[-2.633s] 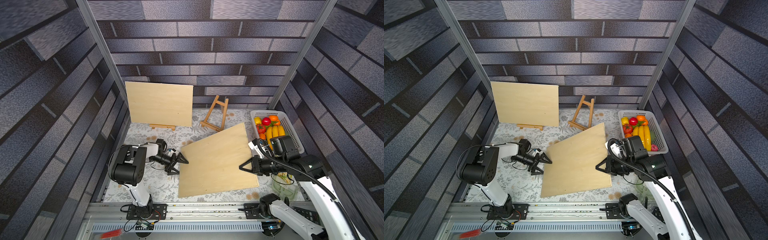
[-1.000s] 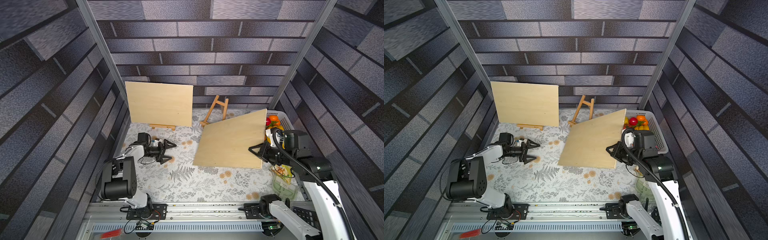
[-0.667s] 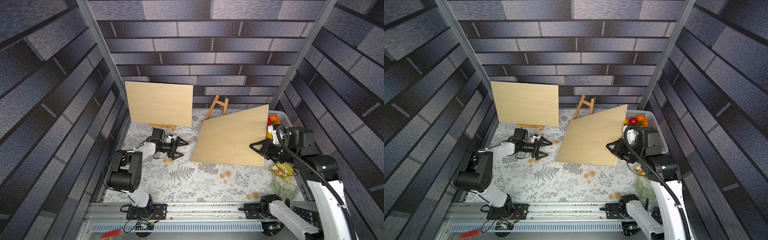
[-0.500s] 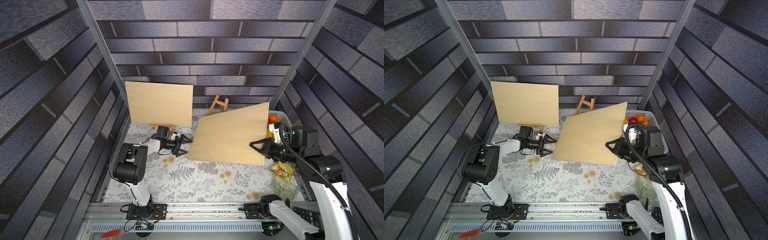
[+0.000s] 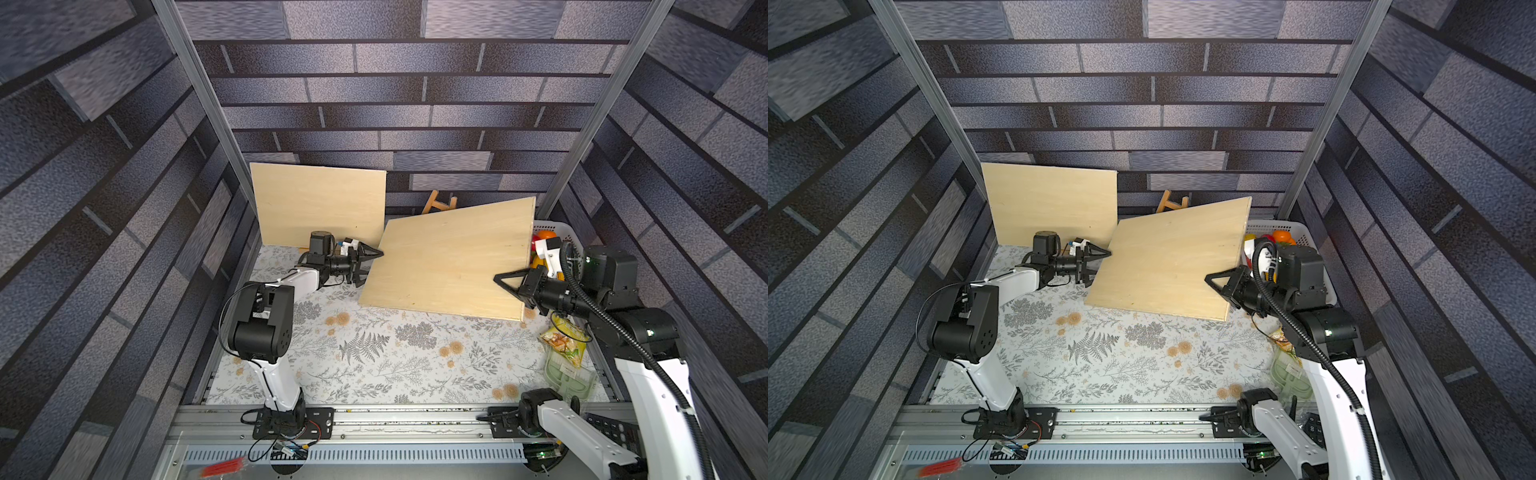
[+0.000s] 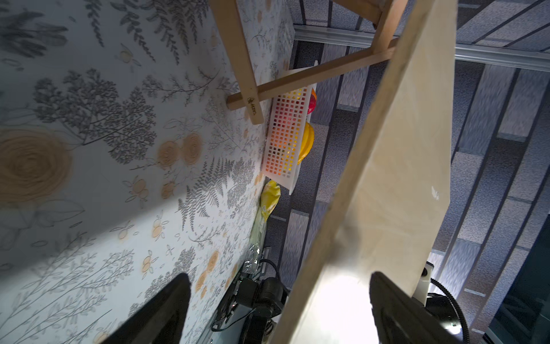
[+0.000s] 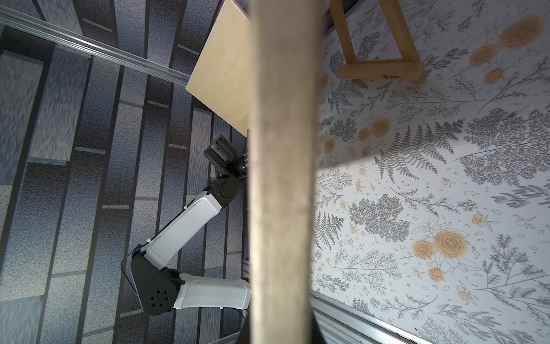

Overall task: Assemble the easel
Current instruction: Pick up the drawing board from the center of the board.

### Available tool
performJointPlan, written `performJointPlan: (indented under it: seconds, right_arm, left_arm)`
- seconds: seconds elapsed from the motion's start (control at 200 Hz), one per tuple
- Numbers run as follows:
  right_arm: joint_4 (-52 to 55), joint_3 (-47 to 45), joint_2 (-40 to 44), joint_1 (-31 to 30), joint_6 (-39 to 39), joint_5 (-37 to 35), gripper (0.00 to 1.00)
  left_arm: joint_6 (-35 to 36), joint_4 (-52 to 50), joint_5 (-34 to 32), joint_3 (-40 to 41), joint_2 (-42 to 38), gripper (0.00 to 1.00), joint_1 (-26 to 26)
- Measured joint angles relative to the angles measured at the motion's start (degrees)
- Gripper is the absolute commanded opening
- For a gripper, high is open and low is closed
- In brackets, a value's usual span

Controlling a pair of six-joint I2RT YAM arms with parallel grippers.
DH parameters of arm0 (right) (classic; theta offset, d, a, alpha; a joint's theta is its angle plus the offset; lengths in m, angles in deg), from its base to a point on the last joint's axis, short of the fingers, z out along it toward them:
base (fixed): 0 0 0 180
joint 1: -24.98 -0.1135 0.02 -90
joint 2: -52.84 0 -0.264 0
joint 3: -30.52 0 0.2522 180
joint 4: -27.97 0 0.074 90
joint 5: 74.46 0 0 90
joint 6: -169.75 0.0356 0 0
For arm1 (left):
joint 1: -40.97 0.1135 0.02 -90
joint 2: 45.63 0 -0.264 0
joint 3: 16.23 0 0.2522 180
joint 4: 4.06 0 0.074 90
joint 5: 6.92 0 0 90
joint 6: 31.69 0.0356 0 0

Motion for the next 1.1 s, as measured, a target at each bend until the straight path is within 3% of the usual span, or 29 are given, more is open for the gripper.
performJointPlan:
  seconds: [0.256, 0.531, 0.721, 0.807, 1.067, 1.097]
  right_arm:
    - [-0.1, -0.9, 0.7, 0.0, -0.7, 2.8, 0.00]
    - [-4.8, -5.9, 4.0, 0.8, -1.4, 7.0, 0.00]
    - [-5.6, -8.0, 3.8, 1.5, 2.5, 11.5, 0.00]
    - [-5.7, -8.6, 3.0, 2.1, 4.2, 13.6, 0.00]
    - [-8.1, -8.9, 1.9, 2.1, 1.7, 16.5, 0.00]
    - [-8.6, -9.0, 2.0, 2.1, 1.6, 16.7, 0.06]
  left_arm:
    - [-11.2, 13.9, 1.3, -1.0, 0.7, 0.71, 0.0]
    - [-25.8, 36.8, 2.4, 0.5, 1.2, 0.39, 3.0]
    - [-31.6, 49.3, 3.6, 2.0, 1.1, 0.05, 6.2]
    - [-37.0, 50.8, 4.0, 2.8, -0.1, 0.04, 7.6]
    - [-38.5, 54.2, 4.0, 5.2, -2.6, 0.00, 9.4]
    - [-38.7, 54.8, 3.8, 5.2, -2.6, 0.00, 9.4]
